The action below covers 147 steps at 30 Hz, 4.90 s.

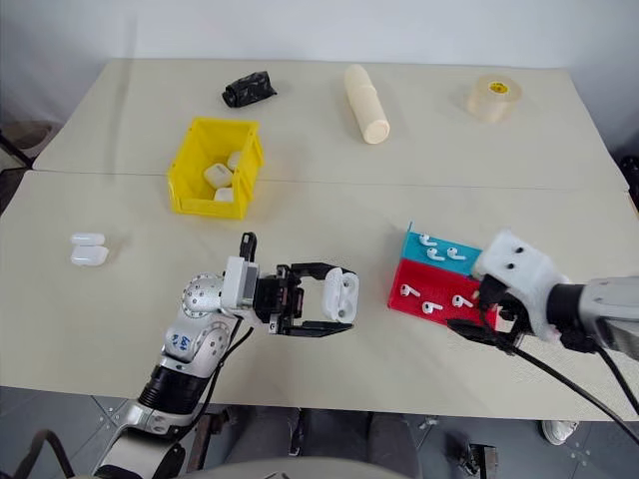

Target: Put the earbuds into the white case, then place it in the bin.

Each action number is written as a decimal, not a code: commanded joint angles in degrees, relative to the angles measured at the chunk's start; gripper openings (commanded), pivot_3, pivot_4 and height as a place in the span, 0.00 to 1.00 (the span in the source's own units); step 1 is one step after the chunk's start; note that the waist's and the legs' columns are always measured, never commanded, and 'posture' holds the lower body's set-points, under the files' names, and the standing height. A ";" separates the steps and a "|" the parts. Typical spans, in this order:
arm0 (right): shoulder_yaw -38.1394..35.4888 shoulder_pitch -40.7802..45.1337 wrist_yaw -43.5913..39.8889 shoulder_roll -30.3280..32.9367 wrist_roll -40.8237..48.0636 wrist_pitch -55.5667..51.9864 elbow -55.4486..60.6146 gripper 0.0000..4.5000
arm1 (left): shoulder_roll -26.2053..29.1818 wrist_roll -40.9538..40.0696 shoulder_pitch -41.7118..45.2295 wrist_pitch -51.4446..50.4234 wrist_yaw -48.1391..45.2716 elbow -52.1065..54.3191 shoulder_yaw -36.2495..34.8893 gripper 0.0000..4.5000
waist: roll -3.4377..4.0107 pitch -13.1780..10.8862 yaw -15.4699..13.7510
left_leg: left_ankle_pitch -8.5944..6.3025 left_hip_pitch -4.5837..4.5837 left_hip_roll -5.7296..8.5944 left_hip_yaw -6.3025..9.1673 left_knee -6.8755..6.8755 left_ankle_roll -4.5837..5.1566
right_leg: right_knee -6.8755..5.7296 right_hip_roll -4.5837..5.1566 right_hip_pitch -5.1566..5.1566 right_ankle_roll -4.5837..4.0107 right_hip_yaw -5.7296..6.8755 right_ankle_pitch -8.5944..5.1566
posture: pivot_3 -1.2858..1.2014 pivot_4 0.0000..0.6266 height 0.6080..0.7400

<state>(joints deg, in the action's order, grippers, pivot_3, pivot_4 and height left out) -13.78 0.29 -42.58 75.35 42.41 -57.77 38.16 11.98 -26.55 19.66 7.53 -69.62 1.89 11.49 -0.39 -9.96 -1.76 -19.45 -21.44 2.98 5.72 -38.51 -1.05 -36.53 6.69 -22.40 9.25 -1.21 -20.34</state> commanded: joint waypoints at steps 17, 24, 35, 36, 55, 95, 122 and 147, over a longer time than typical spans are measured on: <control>21.51 16.05 -6.69 0.67 -17.40 3.63 -7.55 0.72 | -0.05 -0.37 -0.96 -0.74 3.28 5.12 1.86 0.65 | 0.01 0.00 0.33 | 0.00 -0.01 -0.02 -0.03 -0.02 0.00 | -0.01 -0.01 -0.05 0.01 -0.01 0.00 | 0.52 0.24 1.00; 24.23 18.40 -9.54 -0.45 -21.63 6.27 -10.16 0.49 | 0.06 -0.50 -0.94 -1.32 3.46 5.48 1.87 0.65 | 0.01 0.00 0.34 | 0.00 -0.01 -0.03 -0.03 0.00 0.00 | -0.01 -0.01 -0.06 0.01 -0.01 0.00 | 0.52 0.24 1.00; 27.36 19.00 -12.74 -2.41 -27.96 10.16 -13.27 0.49 | 0.41 -0.50 -1.27 -1.85 3.94 6.38 1.73 0.65 | 0.01 0.00 0.34 | 0.00 -0.01 -0.02 -0.04 0.00 0.00 | -0.01 -0.01 -0.07 0.01 -0.01 0.00 | 0.52 0.24 1.00; 27.41 18.93 -12.91 -2.65 -28.29 10.28 -13.43 0.49 | 0.48 -0.52 -1.36 -1.94 4.00 6.55 1.71 0.65 | 0.01 0.00 0.34 | 0.00 -0.01 -0.02 -0.04 0.00 0.00 | -0.01 0.00 -0.07 0.01 -0.02 0.00 | 0.52 0.24 1.00; 27.05 18.18 -15.41 -5.32 -31.63 10.13 -14.30 0.11 | 0.85 -0.65 -1.22 -2.33 3.81 6.51 1.57 0.65 | 0.01 0.00 0.34 | 0.00 0.00 -0.03 -0.03 -0.02 -0.01 | 0.00 -0.01 -0.04 0.01 -0.01 0.00 | 0.52 0.24 1.00; 8.90 1.83 2.05 -56.00 -3.00 41.93 3.41 0.11 | 1.89 -6.66 6.22 -16.65 0.80 2.27 -2.74 0.65 | -0.03 -0.04 0.65 | 0.01 0.00 0.09 0.08 -0.02 -0.03 | -0.15 -0.04 -0.06 0.04 0.02 0.02 | 0.52 0.24 1.00; 15.13 -2.98 1.28 -57.87 -9.00 52.07 -4.62 0.11 | 0.44 -6.65 7.80 -16.57 1.77 3.15 -2.96 0.65 | -0.02 -0.04 0.65 | 0.02 0.02 0.20 0.07 0.01 -0.03 | -0.14 -0.04 -0.06 0.04 0.00 0.02 | 0.52 0.24 1.00; 18.08 -4.30 -0.14 -54.37 -4.96 49.32 -5.61 0.19 | -1.06 -6.41 8.03 -15.69 1.72 2.61 -3.13 0.65 | -0.02 -0.04 0.63 | 0.01 0.02 0.20 0.07 0.00 -0.03 | -0.13 -0.03 -0.06 0.04 0.00 0.02 | 0.52 0.24 1.00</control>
<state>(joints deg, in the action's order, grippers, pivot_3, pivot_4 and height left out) 2.37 -2.39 -41.02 19.84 37.31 -5.55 32.54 12.69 -31.03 26.04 -9.96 -68.49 1.51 9.07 -0.41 -10.00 -1.14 -19.43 -21.42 3.17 5.79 -38.50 -1.08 -36.66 6.67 -22.45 9.28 -1.22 -20.32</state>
